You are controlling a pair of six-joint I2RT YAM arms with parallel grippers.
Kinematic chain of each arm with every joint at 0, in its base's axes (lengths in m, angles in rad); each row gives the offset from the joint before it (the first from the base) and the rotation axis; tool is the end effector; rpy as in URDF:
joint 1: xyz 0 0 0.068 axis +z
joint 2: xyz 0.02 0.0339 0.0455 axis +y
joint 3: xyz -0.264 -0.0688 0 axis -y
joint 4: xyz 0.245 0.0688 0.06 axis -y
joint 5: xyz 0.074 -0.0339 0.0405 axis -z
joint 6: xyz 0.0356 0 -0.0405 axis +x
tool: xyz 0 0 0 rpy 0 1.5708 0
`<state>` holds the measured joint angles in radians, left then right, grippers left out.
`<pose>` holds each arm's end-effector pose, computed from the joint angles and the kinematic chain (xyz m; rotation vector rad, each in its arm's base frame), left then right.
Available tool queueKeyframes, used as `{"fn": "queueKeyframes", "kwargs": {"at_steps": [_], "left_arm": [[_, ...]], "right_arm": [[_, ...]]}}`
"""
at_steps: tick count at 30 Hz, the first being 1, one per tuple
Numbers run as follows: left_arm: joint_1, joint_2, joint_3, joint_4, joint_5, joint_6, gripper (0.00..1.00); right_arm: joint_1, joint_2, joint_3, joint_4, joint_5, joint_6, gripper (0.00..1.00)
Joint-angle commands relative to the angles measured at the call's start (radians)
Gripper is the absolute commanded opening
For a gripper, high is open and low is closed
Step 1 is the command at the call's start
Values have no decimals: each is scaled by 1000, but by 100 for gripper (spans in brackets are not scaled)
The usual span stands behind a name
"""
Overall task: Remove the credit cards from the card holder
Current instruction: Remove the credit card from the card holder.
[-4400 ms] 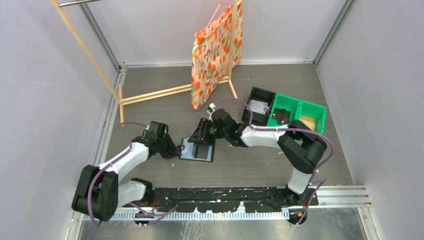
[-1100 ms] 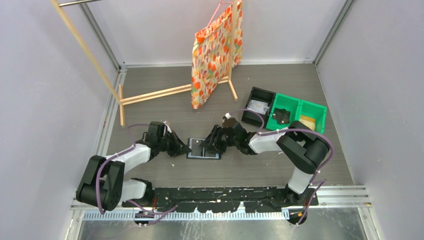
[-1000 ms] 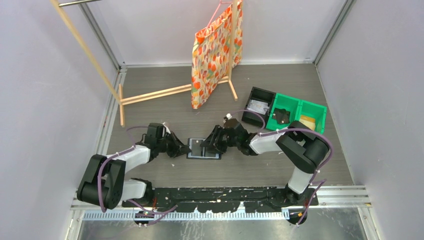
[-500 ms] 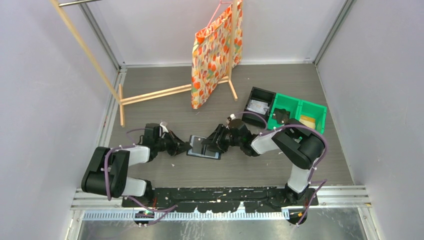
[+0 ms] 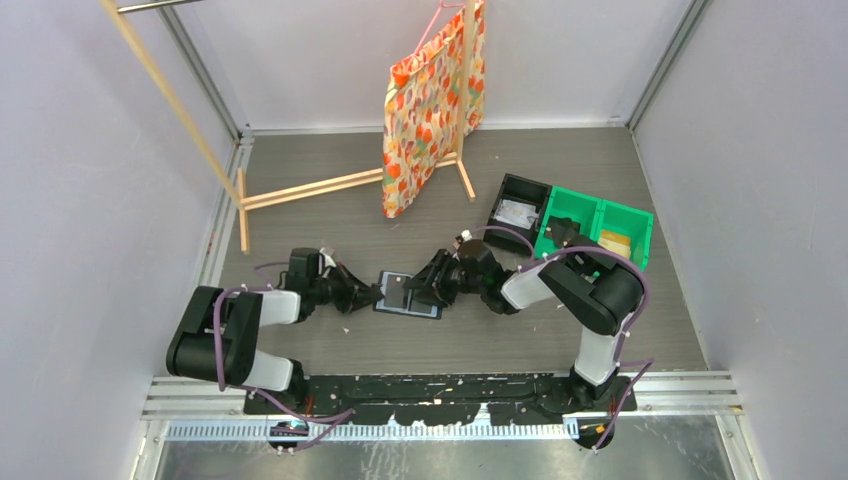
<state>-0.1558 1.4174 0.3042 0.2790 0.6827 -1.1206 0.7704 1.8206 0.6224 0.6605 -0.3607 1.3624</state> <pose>0.2040 -0.0548 0.1058 -0.8971 2.4872 -1.3497 0.2227 0.2336 0.1080 0.4876 2.4977 1.4817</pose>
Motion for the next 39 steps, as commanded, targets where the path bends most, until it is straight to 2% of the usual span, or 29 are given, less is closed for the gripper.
{"fn": "queueKeyframes", "kwargs": {"at_steps": [1, 14, 17, 22, 24, 31, 34, 39], "left_arm": [[16, 12, 14, -3, 24, -12, 0], [16, 93, 20, -33, 8, 30, 1], [16, 100, 22, -38, 8, 35, 1], [15, 112, 19, -35, 8, 39, 1], [15, 113, 21, -35, 10, 41, 1], [16, 112, 21, -37, 11, 42, 1], [15, 111, 19, -38, 6, 41, 0], [16, 100, 15, -43, -3, 36, 1]], "right_arm": [[1, 36, -9, 73, -1, 26, 51], [4, 90, -9, 189, -17, 80, 50], [5, 97, -20, 233, -16, 94, 44], [5, 140, -34, 341, -26, 139, 28], [6, 155, -35, 374, -31, 153, 25], [11, 161, -27, 391, -39, 152, 14], [11, 151, -41, 393, -30, 149, 3], [-2, 129, -92, 395, -14, 142, 1]]}}
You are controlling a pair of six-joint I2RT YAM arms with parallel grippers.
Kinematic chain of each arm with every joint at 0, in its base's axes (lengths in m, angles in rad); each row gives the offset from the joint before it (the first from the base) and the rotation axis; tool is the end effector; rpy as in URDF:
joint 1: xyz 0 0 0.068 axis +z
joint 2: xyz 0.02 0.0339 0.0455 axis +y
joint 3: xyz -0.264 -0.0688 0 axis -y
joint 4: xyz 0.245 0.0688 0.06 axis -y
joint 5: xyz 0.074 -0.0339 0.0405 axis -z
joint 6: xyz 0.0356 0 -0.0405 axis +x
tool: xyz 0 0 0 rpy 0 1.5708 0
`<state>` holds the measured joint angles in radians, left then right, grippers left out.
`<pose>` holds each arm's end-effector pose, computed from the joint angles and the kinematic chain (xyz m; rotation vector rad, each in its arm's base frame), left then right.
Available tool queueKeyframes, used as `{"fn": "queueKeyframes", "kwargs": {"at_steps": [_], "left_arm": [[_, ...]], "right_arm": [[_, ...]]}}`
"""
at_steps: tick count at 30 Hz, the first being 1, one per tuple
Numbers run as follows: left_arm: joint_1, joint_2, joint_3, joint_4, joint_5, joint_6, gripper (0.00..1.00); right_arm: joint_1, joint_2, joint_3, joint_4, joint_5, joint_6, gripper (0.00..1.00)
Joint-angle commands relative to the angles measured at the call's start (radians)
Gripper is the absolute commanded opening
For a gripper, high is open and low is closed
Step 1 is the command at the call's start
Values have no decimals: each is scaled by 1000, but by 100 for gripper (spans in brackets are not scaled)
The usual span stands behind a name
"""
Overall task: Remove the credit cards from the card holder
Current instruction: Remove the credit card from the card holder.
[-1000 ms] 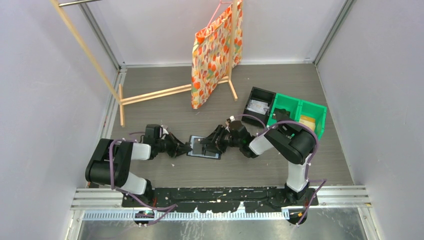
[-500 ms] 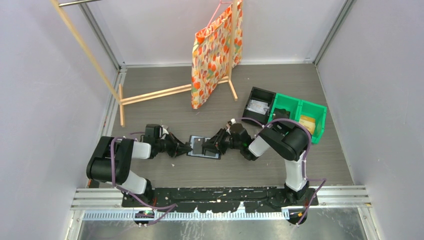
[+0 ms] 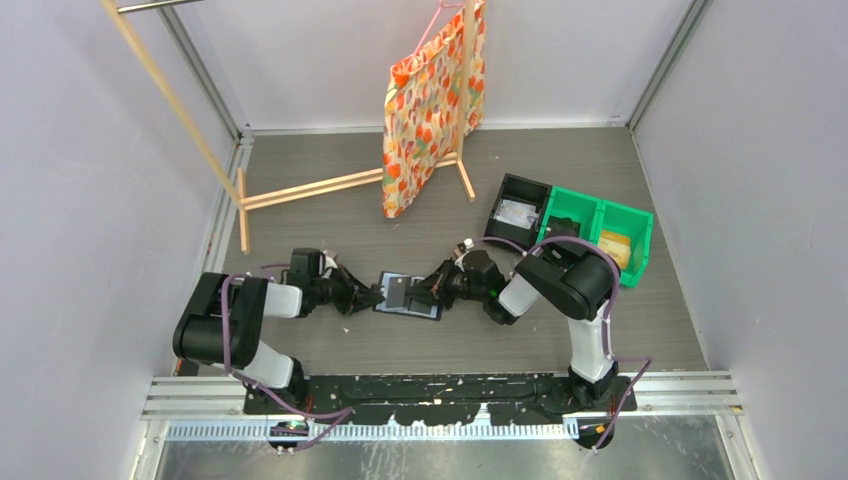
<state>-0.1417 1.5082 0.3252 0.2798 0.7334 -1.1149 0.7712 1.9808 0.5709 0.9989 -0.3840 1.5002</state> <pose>0.2084 -0.0538 0.0940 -0.9408 2.5441 -1.3835 0.2215 0.2339 0.0806 0.5827 2.4034 1.6582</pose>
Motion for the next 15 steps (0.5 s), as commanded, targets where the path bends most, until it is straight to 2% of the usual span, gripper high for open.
{"fn": "queueKeyframes", "kwargs": {"at_steps": [1, 15], "left_arm": [[3, 7, -7, -46, -56, 30, 1], [18, -9, -24, -55, -68, 25, 0]], "right_arm": [[-9, -34, -55, 59, 12, 5, 1], [-48, -67, -166, 92, -12, -8, 1]]}}
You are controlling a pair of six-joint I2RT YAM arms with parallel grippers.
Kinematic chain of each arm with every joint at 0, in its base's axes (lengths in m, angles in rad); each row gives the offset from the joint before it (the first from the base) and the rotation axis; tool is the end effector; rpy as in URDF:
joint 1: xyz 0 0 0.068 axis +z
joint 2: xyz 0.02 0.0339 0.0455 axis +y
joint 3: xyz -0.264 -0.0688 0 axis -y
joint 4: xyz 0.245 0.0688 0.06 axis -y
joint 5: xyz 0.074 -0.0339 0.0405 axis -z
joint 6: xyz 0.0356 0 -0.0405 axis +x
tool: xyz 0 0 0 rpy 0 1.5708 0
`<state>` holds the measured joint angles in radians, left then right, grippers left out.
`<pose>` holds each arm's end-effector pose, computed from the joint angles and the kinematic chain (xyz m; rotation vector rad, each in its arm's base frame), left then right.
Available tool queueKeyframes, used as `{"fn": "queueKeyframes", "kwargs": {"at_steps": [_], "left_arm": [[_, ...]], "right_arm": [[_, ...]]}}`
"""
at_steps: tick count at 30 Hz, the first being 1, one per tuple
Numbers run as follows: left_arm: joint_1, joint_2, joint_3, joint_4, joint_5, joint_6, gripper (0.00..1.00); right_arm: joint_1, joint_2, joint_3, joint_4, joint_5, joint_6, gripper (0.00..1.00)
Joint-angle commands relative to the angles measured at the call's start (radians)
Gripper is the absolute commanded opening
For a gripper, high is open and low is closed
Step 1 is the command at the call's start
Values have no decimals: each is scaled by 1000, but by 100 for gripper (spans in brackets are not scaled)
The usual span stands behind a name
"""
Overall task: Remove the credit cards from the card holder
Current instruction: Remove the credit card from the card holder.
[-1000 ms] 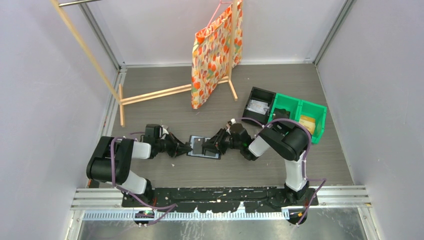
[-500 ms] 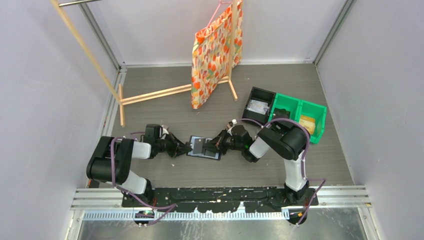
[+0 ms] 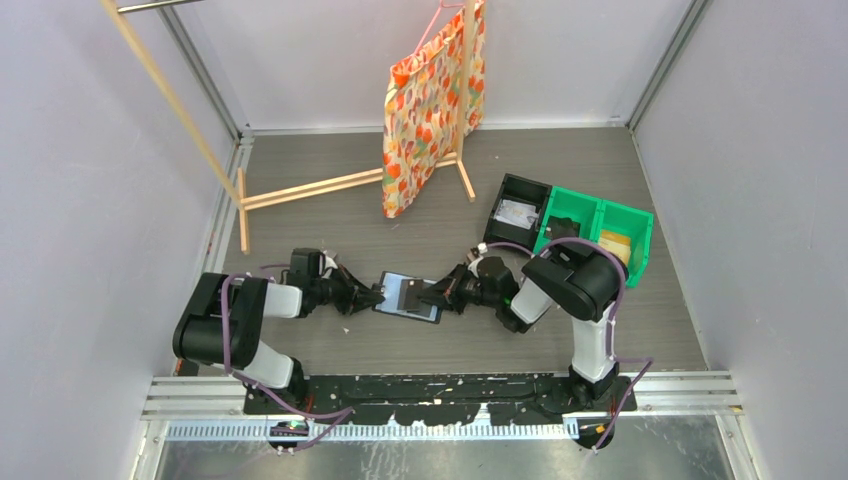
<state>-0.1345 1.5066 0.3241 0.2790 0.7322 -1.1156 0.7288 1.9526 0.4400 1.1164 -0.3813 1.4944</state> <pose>0.2084 -0.0522 0.0940 -0.9508 2.5380 -1.3802 0.2085 0.2039 0.0761 0.6146 2.3576 1.6486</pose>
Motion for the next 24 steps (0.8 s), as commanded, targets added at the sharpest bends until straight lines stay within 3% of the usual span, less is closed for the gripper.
{"fn": "queueKeyframes", "kwargs": {"at_steps": [1, 10, 20, 24], "left_arm": [[12, -10, -21, -56, -68, 26, 1], [12, -22, -10, -74, -68, 26, 0], [13, -16, 0, -85, -83, 31, 0], [13, -13, -5, -60, -86, 7, 1]], "right_arm": [[-6, -50, -40, -35, -20, -11, 1], [-6, -294, -35, -351, -61, -180, 1], [-34, -701, 206, -1183, 49, -510, 1], [-152, -902, 236, -1394, 136, -518, 1]]}}
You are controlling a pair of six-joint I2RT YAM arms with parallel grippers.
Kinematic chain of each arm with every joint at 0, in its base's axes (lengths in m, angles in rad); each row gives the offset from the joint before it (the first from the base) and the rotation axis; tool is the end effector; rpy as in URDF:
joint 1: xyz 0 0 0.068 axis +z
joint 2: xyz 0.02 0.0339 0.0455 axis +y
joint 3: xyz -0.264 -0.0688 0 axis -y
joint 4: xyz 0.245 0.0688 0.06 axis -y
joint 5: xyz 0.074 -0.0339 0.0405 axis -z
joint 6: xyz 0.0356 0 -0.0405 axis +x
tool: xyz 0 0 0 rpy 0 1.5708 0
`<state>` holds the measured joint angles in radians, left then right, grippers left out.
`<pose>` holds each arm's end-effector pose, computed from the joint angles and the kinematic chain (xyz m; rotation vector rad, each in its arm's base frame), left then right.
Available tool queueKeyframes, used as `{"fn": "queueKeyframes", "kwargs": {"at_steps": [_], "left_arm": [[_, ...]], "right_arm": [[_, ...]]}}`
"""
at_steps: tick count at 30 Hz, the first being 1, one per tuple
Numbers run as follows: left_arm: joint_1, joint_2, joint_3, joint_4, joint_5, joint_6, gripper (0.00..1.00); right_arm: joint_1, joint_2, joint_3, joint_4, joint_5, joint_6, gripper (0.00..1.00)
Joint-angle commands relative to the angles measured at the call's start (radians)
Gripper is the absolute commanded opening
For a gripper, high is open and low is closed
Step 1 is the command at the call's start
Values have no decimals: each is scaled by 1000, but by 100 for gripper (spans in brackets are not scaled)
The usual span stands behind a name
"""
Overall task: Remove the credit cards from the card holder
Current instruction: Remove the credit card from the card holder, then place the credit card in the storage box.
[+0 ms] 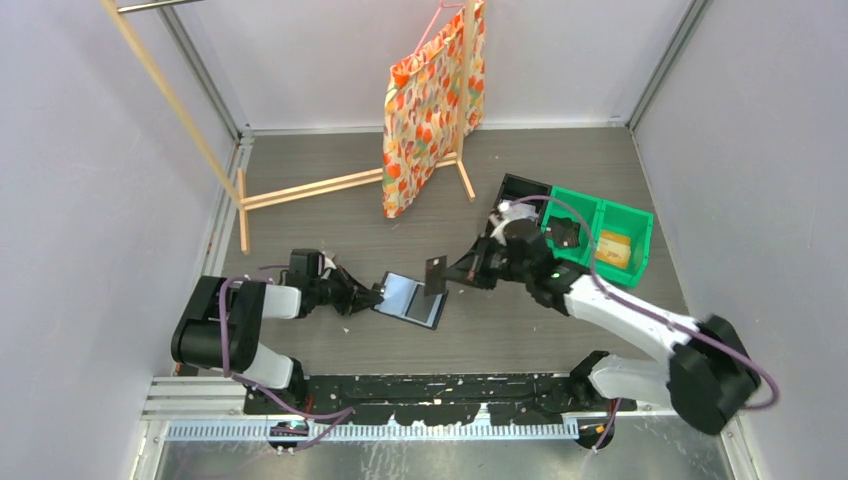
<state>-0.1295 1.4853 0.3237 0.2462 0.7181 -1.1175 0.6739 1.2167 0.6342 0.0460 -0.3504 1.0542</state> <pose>0.2066 -0.0505 0.0957 -0.9765 2.5394 -1.3580 0.1943 0.1708 0.2215 0.2156 2.3939 1.3093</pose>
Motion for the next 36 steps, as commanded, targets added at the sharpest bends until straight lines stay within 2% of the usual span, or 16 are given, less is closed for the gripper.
{"fn": "queueKeyframes", "kwargs": {"at_steps": [1, 6, 9, 12, 15, 18, 20, 24, 29, 32, 36], "left_arm": [[8, 1, -6, -19, -62, 7, 1], [8, -48, 18, -88, -73, 33, 1], [8, -69, 41, -137, -82, 51, 0], [8, -75, 51, -152, -77, 56, 1], [8, -81, 56, -171, -75, 66, 1], [8, -90, 59, -188, -76, 74, 1], [8, -92, 65, -203, -75, 84, 0], [8, -108, 78, -235, -79, 94, 0], [8, -121, 92, -267, -100, 109, 0], [8, -122, 90, -261, -103, 106, 0], [8, -126, 86, -271, -114, 110, 1]], "right_arm": [[-141, -217, 45, -371, 121, -67, 1], [-328, -432, 115, -594, 301, -58, 1], [-367, -481, 140, -663, 507, 13, 1], [-371, -504, 125, -634, 679, 112, 1], [-371, -462, 144, -612, 852, 212, 1], [-371, -328, 251, -796, 1099, 456, 1], [-371, -234, 326, -856, 1199, 521, 1], [-373, -148, 346, -789, 1267, 593, 1], [-397, -31, 415, -898, 1289, 777, 1], [-429, 18, 409, -856, 1232, 822, 1], [-463, 61, 346, -704, 1144, 861, 1]]}}
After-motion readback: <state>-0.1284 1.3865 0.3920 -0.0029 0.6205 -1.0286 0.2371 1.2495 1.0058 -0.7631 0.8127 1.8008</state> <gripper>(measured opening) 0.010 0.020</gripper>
